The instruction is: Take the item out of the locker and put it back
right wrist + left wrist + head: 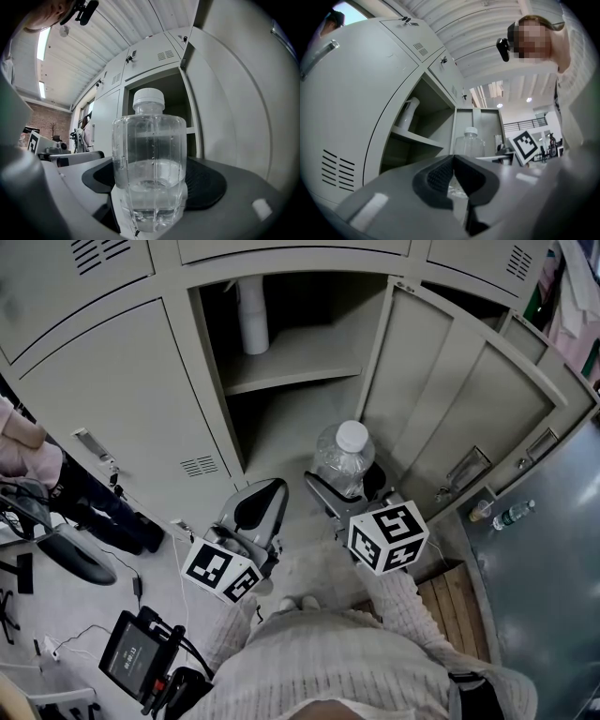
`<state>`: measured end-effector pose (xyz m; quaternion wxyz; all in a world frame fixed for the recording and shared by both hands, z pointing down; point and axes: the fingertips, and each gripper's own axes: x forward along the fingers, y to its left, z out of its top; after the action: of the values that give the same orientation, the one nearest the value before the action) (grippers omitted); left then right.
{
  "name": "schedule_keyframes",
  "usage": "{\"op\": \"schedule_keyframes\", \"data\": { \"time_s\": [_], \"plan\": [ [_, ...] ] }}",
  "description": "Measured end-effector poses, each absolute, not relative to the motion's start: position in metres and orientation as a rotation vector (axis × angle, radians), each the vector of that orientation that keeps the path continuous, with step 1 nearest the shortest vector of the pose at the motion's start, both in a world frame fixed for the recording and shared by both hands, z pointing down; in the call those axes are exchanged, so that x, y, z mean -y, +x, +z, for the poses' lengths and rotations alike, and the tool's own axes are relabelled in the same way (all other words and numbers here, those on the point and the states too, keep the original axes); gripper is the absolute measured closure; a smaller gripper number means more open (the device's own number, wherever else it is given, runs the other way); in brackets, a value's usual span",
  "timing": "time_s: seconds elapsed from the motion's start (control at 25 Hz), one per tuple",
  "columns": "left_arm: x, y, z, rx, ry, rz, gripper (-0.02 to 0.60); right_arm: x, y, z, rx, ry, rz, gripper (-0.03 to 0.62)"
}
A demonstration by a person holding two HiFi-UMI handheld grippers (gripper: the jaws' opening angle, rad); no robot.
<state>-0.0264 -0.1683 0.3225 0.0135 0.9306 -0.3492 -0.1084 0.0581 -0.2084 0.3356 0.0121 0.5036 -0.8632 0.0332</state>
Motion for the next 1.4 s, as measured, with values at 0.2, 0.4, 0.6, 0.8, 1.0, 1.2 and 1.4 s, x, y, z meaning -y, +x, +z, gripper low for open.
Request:
{"op": "schedule_keyframes", "data": {
  "time_s": [0.2,0.4,0.6,0.8,1.0,1.2,1.4],
  "plan": [
    [0.172,-0.031,0.322,1.090,2.882,-0.361,0.574,0.215,0.055,0.337,2.692,1.561,0.106,0.168],
    [0.180,-0.038,0.321,1.103,2.869,-0.369,0.574,0.228,0.049,0.343,2.688,1.548,0.124,0.168],
    [0.189,-0.046,0.325,1.137,2.854,-0.368,0.574,0.245,0.038,0.349,2.690,1.499,0.113,0.168],
    [0.196,-0.052,0.328,1.158,2.837,-0.363,0.572,0.265,0.025,0.357,2.688,1.461,0.126,0.168],
    [0.206,-0.061,0.327,1.188,2.826,-0.370,0.574,0.285,0.014,0.366,2.691,1.427,0.138,0.168],
    [0.216,-0.066,0.328,1.209,2.817,-0.367,0.574,0.305,0.003,0.377,2.686,1.394,0.156,0.168],
    [0.227,-0.072,0.331,1.228,2.799,-0.365,0.574,0.320,-0.003,0.387,2.677,1.366,0.177,0.168]
  ]
}}
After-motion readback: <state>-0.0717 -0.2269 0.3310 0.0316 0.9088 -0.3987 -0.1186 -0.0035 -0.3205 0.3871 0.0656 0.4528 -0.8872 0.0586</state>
